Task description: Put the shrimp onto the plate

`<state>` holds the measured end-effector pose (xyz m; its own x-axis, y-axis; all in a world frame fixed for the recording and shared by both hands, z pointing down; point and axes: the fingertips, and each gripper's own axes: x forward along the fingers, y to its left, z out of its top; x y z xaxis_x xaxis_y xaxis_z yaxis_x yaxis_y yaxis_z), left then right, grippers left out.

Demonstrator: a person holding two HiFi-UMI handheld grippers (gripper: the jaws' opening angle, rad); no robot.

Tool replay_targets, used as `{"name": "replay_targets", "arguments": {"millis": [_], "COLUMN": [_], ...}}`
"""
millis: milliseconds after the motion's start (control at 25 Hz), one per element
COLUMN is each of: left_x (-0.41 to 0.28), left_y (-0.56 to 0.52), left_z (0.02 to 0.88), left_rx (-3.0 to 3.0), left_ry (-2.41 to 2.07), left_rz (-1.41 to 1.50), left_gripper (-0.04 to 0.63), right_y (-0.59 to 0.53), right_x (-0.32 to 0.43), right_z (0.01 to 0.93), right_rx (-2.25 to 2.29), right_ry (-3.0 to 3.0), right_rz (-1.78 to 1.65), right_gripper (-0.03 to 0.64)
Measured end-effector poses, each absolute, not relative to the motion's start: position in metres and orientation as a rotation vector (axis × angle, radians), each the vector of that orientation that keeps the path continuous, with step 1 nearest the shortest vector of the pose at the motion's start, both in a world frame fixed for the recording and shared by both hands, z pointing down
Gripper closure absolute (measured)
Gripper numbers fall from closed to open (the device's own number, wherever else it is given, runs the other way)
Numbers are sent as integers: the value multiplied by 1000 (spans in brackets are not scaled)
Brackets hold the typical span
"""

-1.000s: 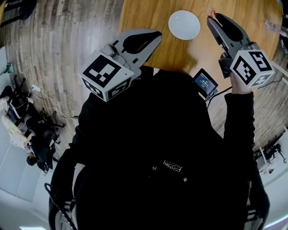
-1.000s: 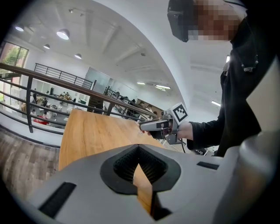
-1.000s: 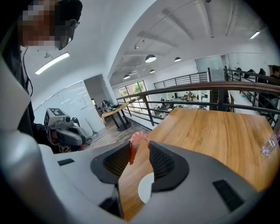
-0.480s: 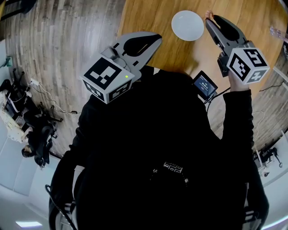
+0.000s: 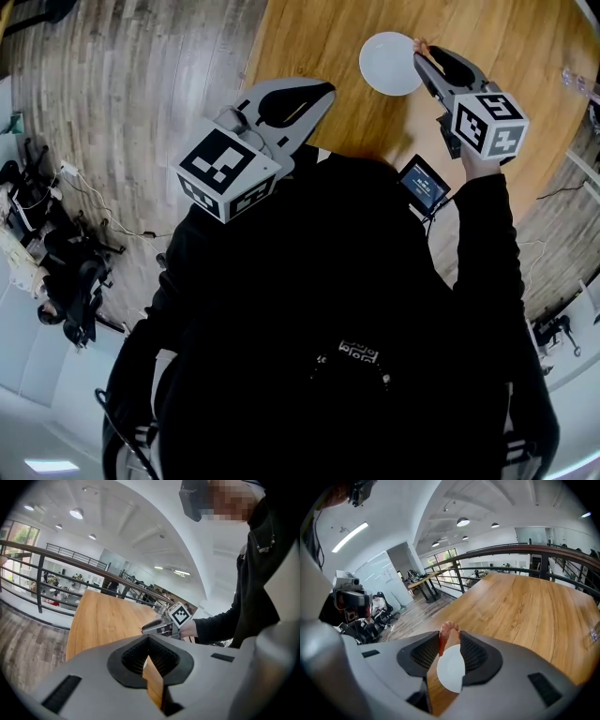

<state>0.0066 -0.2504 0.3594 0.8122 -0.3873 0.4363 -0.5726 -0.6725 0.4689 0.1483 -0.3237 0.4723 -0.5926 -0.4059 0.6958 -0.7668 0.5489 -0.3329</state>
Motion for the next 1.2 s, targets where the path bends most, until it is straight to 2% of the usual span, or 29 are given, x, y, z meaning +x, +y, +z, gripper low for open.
{"name": "replay_targets", "arguments": {"millis": [840, 1200], "left_x": [-14, -10], "left_y": [-236, -224], "left_z": [357, 370], "left_rx": [2345, 2331], "left_ry": [-801, -821], "left_rz": [376, 388], "left_gripper": [597, 597], "right_y": [-279, -268], "right_x": [155, 161], "right_z": [611, 641], "right_rx": [773, 762], "right_ry": [-1966, -1939], "right_rz": [830, 820], "right_gripper": [466, 466]}}
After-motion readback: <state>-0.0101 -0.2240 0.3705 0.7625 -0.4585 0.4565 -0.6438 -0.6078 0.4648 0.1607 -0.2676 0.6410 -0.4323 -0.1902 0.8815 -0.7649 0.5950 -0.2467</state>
